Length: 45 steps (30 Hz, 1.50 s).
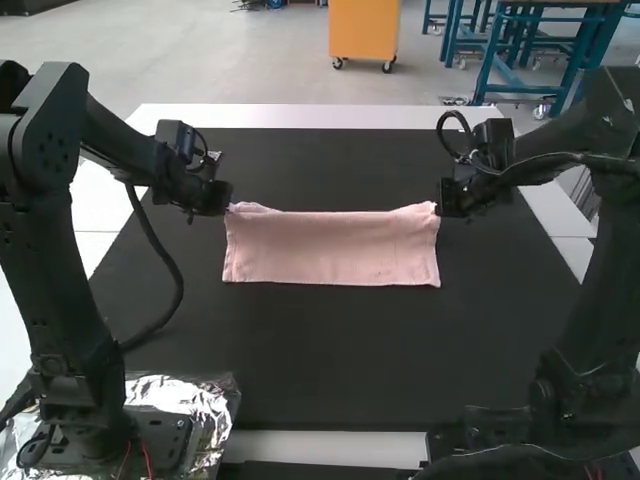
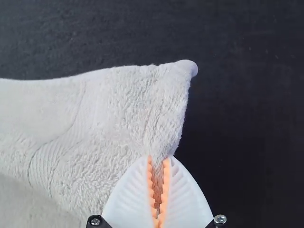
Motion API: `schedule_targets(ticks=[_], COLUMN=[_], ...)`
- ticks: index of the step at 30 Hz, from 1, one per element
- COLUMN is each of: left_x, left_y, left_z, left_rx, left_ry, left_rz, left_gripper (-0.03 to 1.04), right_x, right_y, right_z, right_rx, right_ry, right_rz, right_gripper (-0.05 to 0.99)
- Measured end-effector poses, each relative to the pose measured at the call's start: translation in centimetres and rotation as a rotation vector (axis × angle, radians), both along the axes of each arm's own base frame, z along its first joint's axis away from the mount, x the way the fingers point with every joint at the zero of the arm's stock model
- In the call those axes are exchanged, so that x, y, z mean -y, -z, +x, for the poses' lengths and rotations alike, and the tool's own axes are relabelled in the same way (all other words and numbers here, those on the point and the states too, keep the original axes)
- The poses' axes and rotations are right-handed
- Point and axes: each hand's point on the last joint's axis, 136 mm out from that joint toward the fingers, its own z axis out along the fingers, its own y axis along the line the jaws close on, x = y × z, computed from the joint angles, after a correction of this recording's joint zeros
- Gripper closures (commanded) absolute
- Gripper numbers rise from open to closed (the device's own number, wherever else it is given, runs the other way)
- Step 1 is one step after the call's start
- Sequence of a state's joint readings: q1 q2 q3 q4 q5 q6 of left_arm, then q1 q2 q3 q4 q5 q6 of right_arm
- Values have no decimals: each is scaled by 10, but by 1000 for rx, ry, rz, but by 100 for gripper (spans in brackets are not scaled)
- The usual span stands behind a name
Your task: Fold the towel.
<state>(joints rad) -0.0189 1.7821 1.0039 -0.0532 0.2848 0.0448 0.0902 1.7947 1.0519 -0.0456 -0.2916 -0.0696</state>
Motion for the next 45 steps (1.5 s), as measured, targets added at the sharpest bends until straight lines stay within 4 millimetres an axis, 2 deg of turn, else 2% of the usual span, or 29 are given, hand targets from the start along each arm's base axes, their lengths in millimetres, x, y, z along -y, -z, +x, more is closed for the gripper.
schedule_targets(ticks=[6, 10, 18, 25, 26, 27, 28, 29, 30, 31, 32, 34, 37, 41, 45], left_x=[0, -1, -2, -3, -4, -5, -5, -6, -6, -7, -8, -8, -9, -9, -10], left_y=[-17, -20, -13, 7, 9, 12, 14, 18, 21, 26, 29, 28, 8, -25, -44], left_z=[-21, -38, -74, -106, -109, -112, -115, -117, -120, -124, -127, -127, -117, -105, -95], left_rx=[2, -11, -51, -79, -77, -73, -66, -62, -64, -74, -82, -71, 11, 112, 157], left_ry=[0, 0, 0, -6, -8, -11, -13, -13, -16, -20, -23, -30, -47, -56, -61], left_rz=[0, 0, 2, 9, 12, 14, 17, 20, 22, 25, 28, 25, 14, 5, 2], left_gripper=[99, 99, 99, 99, 99, 97, 81, 52, 27, 7, 3, 3, 3, 4, 4], right_x=[0, -1, 0, 3, 3, 3, 5, 6, 8, 10, 12, 14, 15, 15, 14], right_y=[-18, -17, 19, 46, 49, 51, 54, 55, 56, 57, 58, 58, 55, 36, 28], right_z=[-22, -39, -81, -114, -116, -117, -117, -116, -116, -116, -116, -117, -117, -107, -99], right_rx=[13, 2, -118, -182, -178, -169, -157, -145, -140, -140, -140, -154, -164, -104, -64], right_ry=[-17, -25, -38, -40, -41, -41, -38, -33, -25, -20, -18, -18, -24, -21, -19], right_rz=[20, 31, 33, 30, 29, 25, 20, 11, 0, -11, -20, -36, -48, -47, -43], right_gripper=[96, 96, 96, 96, 95, 81, 57, 33, 14, 1, 1, 1, 2, 3, 3])
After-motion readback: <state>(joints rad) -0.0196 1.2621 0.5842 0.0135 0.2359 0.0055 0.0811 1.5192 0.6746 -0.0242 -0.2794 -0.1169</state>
